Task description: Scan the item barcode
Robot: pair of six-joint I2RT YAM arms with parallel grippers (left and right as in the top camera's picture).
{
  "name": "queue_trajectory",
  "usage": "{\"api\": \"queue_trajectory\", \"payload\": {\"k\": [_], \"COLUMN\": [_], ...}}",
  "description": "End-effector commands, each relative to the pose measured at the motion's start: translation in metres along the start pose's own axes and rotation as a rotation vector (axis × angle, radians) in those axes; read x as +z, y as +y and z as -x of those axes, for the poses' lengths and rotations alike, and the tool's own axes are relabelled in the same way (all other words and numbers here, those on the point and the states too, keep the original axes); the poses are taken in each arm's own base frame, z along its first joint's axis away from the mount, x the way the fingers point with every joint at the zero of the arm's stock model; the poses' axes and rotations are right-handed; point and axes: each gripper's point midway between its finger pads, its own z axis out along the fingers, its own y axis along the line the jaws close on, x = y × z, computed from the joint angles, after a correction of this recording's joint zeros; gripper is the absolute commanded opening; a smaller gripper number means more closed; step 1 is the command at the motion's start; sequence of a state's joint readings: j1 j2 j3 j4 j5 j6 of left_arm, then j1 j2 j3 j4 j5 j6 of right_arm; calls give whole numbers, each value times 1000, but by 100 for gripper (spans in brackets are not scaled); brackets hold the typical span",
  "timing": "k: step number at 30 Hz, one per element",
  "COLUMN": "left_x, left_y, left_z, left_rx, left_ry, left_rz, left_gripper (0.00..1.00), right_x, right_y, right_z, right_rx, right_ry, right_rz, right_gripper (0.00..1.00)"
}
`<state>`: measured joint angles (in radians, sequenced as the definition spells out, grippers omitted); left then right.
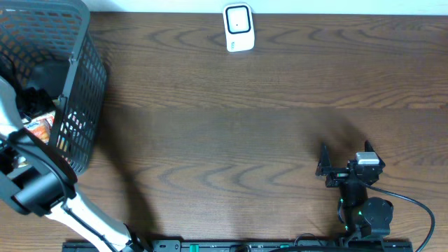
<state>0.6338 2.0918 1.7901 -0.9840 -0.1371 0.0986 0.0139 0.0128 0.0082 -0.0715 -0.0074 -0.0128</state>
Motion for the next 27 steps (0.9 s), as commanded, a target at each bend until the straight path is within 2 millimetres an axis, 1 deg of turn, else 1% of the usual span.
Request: {"api": "queue_trajectory", "payload": {"k": [1, 4, 5, 6, 7, 9, 10, 11, 13, 15, 17, 20, 23, 24, 27], "left_x": [26, 45, 47, 49, 49, 48, 47, 46, 43, 40, 33, 16, -9, -19, -46], "left_y": [-8, -12, -12, -13, -13, -13, -12, -12, -12, -13, -21, -27, -22, -20, -14], "left_z": [-8, -15, -16, -17, -16, -15, -14, -14, -14, -13, -11, -2, 14, 19, 34], "left_rx": [30, 38, 39, 40, 39, 38, 37, 37, 17, -11, -15, -25, -36, -39, -51], "left_ry": [63, 111, 117, 119, 117, 111, 110, 109, 107, 100, 86, 31, -65, -99, -200], "left_rz": [-26, -29, -30, -30, -29, -29, -29, -29, -29, -39, -95, -147, -147, -146, -143], "left_gripper": [98, 98, 96, 90, 80, 55, 45, 31, 8, 7, 7, 8, 9, 36, 98], "right_x": [0, 0, 0, 0, 0, 0, 0, 0, 0, 0, 0, 0, 0, 0, 0], "right_y": [-2, -2, -2, -2, -2, -2, -2, -2, -2, -2, -2, -2, -2, -2, -2], "right_z": [-1, -1, -1, -1, -1, -1, -1, -1, -1, -1, -1, -1, -1, -1, -1], "right_rx": [-14, -14, -14, -14, -14, -14, -14, -14, -14, -14, -14, -14, -14, -14, -14], "right_ry": [2, 2, 2, 2, 2, 2, 2, 2, 2, 2, 2, 2, 2, 2, 2], "right_rz": [-9, -9, -8, -9, -8, -8, -8, -9, -8, -8, -9, -9, -8, -8, -8], "right_gripper": [99, 99, 99, 99, 99, 99, 99, 99, 99, 99, 99, 99, 99, 99, 99]}}
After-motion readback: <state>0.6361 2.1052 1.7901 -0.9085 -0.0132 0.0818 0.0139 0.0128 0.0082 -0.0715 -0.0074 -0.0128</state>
